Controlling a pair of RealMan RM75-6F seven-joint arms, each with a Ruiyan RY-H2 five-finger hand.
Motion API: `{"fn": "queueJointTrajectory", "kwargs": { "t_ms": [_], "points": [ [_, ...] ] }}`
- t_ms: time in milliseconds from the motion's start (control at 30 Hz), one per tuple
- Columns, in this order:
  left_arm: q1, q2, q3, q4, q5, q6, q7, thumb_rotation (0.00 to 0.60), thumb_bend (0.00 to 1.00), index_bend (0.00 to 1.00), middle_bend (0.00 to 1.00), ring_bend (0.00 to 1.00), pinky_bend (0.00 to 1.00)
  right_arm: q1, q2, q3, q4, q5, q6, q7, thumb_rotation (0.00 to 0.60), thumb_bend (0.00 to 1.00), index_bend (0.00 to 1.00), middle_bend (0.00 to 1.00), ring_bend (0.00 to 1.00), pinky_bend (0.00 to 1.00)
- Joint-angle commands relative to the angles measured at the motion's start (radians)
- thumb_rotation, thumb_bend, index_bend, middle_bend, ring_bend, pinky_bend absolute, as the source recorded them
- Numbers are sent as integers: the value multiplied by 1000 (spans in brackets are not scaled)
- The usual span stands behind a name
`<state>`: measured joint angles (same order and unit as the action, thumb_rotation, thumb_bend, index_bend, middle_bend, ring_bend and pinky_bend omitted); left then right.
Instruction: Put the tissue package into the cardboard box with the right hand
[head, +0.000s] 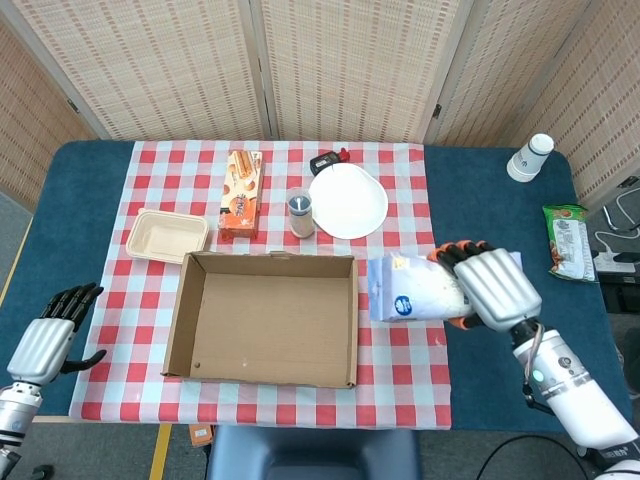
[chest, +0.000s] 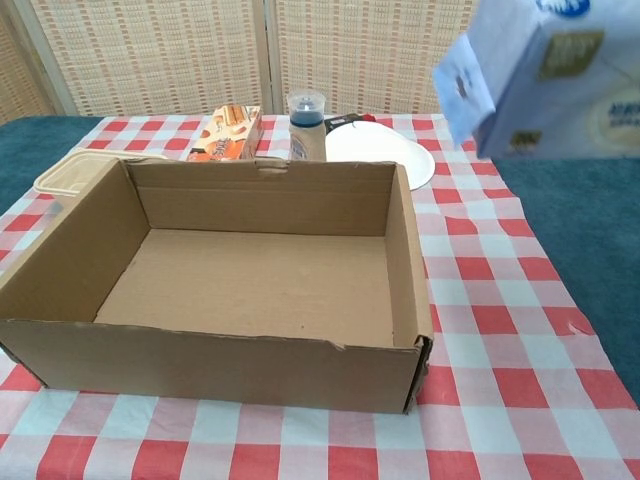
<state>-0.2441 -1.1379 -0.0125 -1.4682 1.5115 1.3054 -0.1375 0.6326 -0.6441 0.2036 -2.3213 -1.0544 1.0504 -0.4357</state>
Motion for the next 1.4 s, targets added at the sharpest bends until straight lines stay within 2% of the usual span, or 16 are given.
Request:
{"fn": "queueJointTrajectory", "kwargs": {
  "t_ms": [33,200,333,433,600,733,933,1167,1233,1300,1367,1400],
  "points": [
    [1,0,0,-2,1,3,2,600,200,0,0,0,72,110,-24,79,-35,97,-28,-20,600,26,439,282,261,405],
    [5,3,-3,0,-1,12,-3,600,199,0,0,0,72,275,-184,93,-29,268,-41,-168,600,26,430,284,267,413],
    [6,-4,-13,13,-18,14,-5,600,199,0,0,0,72,418,-367,98,30,423,-4,-263,600,26,423,284,267,413],
    [6,-10,-17,23,-24,16,1,600,199,0,0,0,72,500,-496,108,89,499,20,-286,600,26,423,284,268,412],
    [13,-25,-33,41,-45,34,28,600,199,0,0,0,73,608,-679,92,192,572,58,-350,600,26,423,284,267,412],
    [15,-29,-44,55,-60,37,20,600,200,0,0,0,73,654,-770,76,247,610,77,-376,600,26,423,284,268,412],
    [17,-35,-52,75,-70,39,6,600,199,0,0,0,72,684,-852,55,319,633,100,-394,600,26,420,284,268,412],
    [16,-34,-59,87,-80,32,-18,600,200,0,0,0,72,688,-883,52,367,632,106,-389,600,25,374,284,257,398],
    [15,-34,-60,89,-81,29,-20,600,200,0,0,0,72,690,-882,55,372,664,92,-386,600,10,264,278,195,329],
    [15,-35,-62,91,-84,29,-17,600,201,0,0,0,72,696,-874,64,369,700,67,-382,600,0,69,203,64,149],
    [15,-37,-63,92,-86,28,-15,600,206,0,0,0,72,699,-864,68,373,705,44,-376,600,0,1,100,4,28],
    [15,-37,-63,92,-87,27,-15,600,209,0,0,0,72,699,-861,67,376,700,41,-373,600,0,0,53,0,4]
  ]
}}
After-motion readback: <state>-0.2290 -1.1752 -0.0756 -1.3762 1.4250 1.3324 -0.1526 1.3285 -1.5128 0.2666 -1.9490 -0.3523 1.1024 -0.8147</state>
